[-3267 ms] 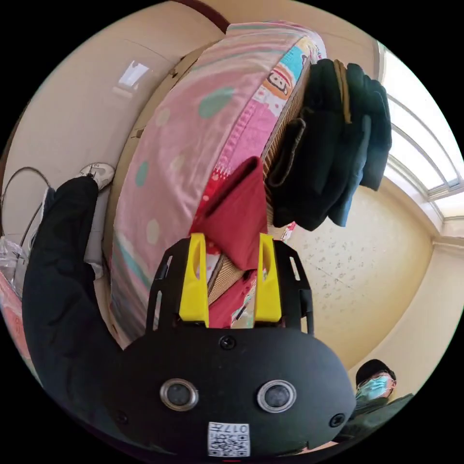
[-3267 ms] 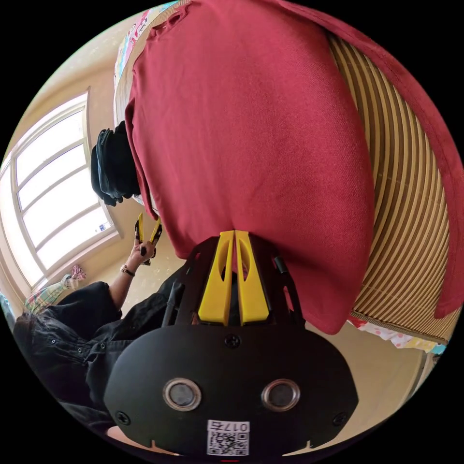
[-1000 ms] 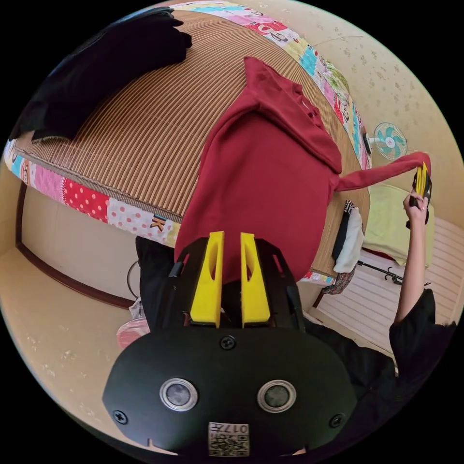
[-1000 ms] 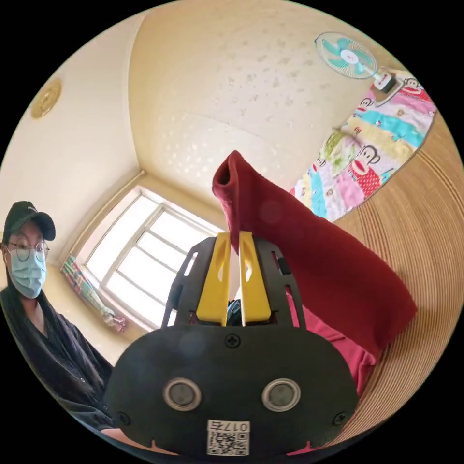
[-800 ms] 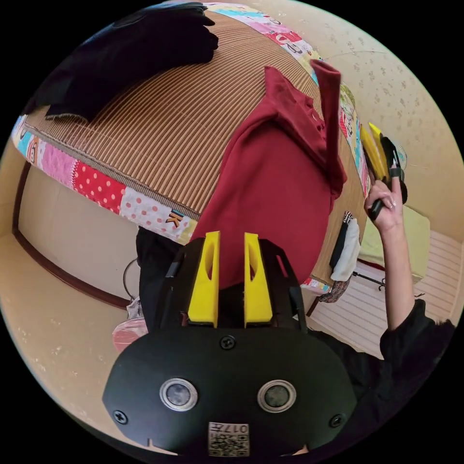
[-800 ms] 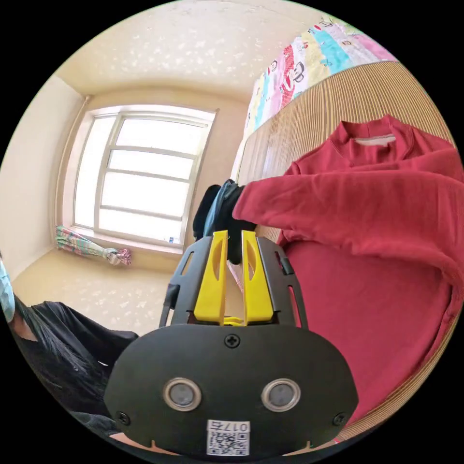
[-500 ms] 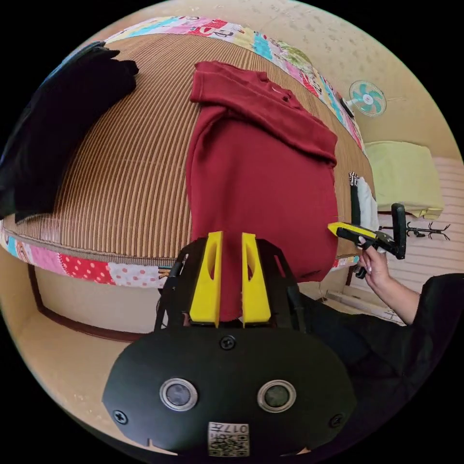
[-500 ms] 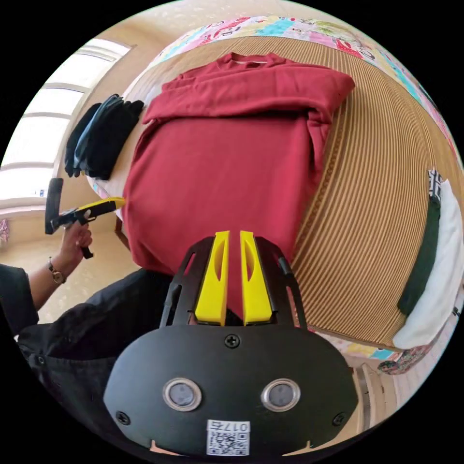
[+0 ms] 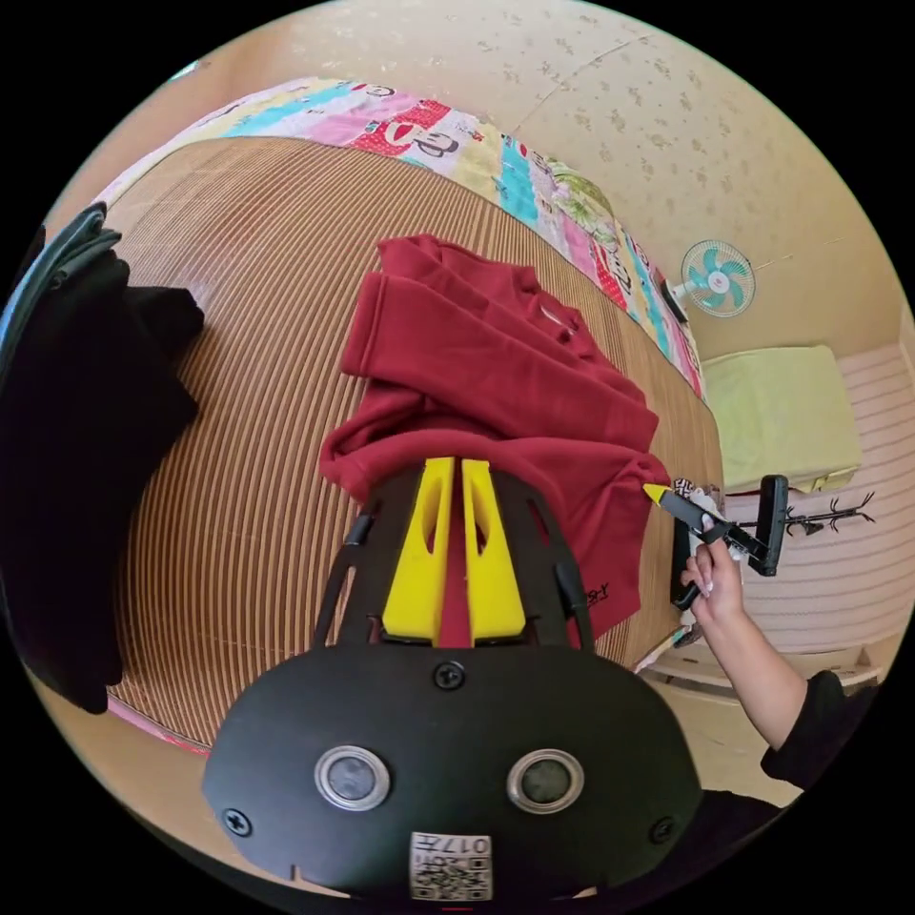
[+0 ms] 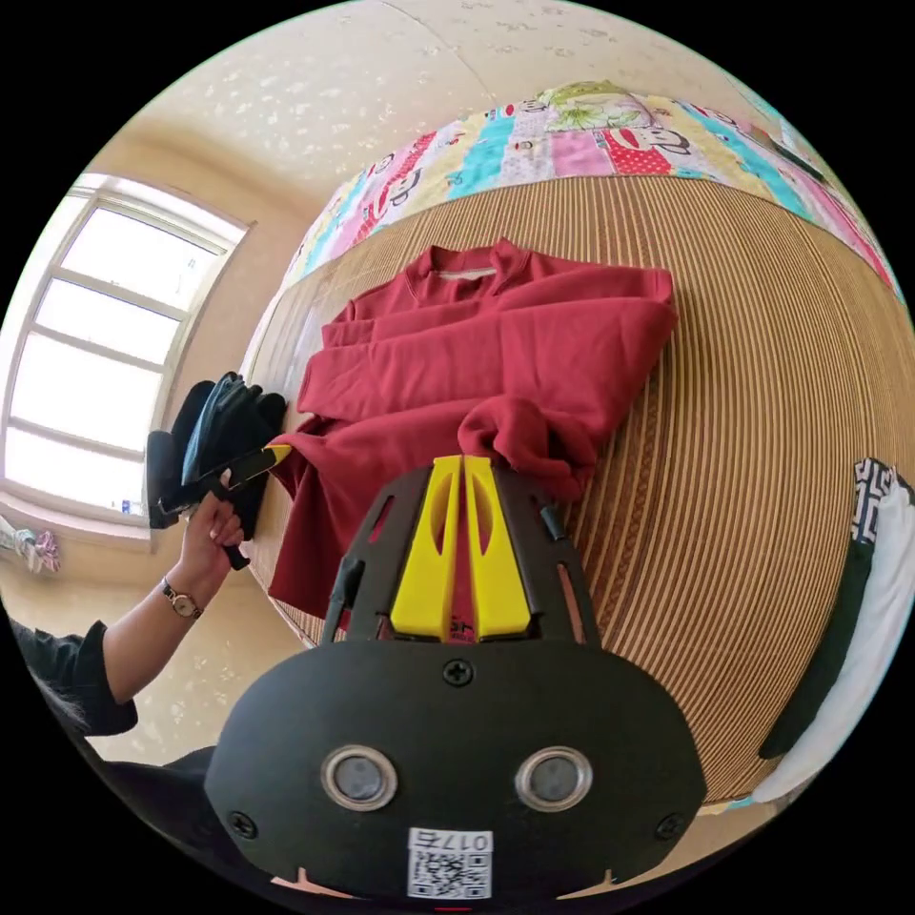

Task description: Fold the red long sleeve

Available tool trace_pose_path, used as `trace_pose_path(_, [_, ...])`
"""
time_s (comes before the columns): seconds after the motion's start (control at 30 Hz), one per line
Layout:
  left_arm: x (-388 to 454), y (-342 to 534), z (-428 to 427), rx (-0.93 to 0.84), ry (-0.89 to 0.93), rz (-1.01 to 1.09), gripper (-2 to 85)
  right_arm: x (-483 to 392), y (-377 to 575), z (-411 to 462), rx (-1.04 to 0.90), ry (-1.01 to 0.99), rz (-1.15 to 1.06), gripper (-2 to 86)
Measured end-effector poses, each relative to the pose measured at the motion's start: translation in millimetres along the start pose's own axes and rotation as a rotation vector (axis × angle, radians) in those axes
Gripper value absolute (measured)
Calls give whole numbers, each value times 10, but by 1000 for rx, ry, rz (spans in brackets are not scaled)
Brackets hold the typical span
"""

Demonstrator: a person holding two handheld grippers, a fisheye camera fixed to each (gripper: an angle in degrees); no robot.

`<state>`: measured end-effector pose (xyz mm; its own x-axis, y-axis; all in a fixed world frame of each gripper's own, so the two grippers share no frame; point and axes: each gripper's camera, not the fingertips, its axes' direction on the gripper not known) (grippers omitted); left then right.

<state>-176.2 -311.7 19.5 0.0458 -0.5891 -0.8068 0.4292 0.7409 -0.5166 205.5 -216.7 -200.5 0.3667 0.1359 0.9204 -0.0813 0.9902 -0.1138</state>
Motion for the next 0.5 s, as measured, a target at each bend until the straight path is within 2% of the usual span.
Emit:
trace_pose_path(0.1, [-229,221,-359,-18,35,-17,75,171,225,-341,12,3,-8,42])
trace_pose_path(0.27, [-680,882,-427,-184,58,-145,107,833,1205,-287,-159,-47,143,86])
trace_pose_path(0.37, [-829,1212,-323,-283,149,-238,117,1021,1706,-247,-204,-118,236,72])
trace_pose_path(0.5, [-794,1364,-300,-349,281,-324,82,1120,1979,-320,-231,-239,336,41])
